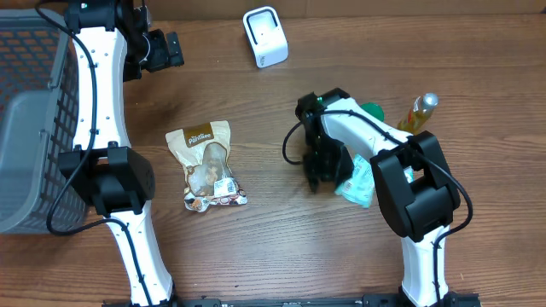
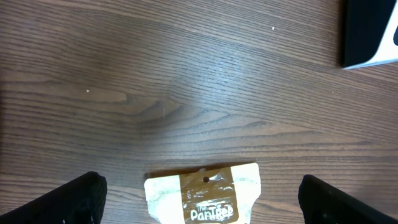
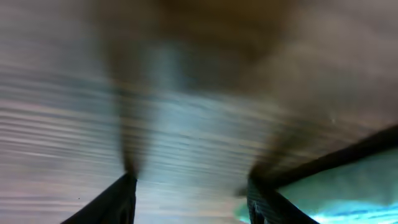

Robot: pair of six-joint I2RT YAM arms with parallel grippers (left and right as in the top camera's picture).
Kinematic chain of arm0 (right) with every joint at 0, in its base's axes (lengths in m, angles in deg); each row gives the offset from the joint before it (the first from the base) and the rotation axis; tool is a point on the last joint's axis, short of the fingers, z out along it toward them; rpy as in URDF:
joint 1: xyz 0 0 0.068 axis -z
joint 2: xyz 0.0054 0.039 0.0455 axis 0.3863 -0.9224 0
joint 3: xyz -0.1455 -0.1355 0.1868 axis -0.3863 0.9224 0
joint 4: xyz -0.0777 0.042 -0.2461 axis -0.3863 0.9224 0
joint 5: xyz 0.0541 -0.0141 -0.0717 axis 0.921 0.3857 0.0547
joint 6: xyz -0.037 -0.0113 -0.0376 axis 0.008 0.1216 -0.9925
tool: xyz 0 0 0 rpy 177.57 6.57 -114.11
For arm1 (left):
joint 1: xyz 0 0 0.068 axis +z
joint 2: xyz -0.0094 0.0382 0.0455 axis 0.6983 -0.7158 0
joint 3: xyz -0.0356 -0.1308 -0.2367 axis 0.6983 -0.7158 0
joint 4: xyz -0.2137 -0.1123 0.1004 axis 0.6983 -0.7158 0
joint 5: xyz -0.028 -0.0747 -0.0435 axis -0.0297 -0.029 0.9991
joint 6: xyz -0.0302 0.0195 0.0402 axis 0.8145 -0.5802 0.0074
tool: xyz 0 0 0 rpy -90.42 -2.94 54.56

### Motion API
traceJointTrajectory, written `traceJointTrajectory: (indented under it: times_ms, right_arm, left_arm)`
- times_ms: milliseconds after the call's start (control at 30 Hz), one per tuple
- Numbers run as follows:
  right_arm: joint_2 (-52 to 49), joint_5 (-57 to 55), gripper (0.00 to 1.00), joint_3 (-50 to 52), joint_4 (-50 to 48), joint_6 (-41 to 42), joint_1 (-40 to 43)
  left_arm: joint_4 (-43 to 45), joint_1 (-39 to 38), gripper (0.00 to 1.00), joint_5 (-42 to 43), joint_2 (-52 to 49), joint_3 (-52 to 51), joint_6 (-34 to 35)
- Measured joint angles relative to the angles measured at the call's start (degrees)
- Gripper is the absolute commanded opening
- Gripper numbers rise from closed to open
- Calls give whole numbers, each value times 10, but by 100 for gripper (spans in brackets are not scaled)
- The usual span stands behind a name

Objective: Scan the item barcode
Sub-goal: 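Open the right gripper and release the tissue pack, then swing the right gripper left and grasp the PanTree packet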

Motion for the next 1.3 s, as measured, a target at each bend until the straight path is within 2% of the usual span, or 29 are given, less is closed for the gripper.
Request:
traceJointTrajectory:
  times_ms: [267, 467, 533, 567, 700, 867, 1067, 1167, 1300]
  right_arm:
    - [0, -62, 54, 17, 50, 3, 28]
    - [-3, 12, 53, -106, 31, 3, 1]
    - [-3, 50, 55, -148, -20, 4, -20]
    - [-3, 76, 56, -174, -76, 8, -42]
    - [-3, 108, 60, -183, -244, 23, -98]
    - [-3, 62, 63, -173, -393, 32, -166]
    - [-7, -14, 67, -164, -425, 33, -219]
    - [-17, -28, 74, -164, -433, 34, -228]
    - [-42, -39, 100, -164, -416, 33, -230]
  left_arm:
    - [0, 0, 100, 0, 0, 0, 0]
    - [0, 0, 100, 0, 0, 0, 0]
    - [0, 0, 100, 0, 0, 0, 0]
    - [0, 0, 99, 0, 0, 0, 0]
    - [0, 0, 100, 0, 0, 0, 0]
    - [0, 0, 99, 0, 0, 0, 0]
    - [0, 0, 100, 0, 0, 0, 0]
    - [0, 0, 99, 0, 0, 0, 0]
    - [0, 0, 100, 0, 0, 0, 0]
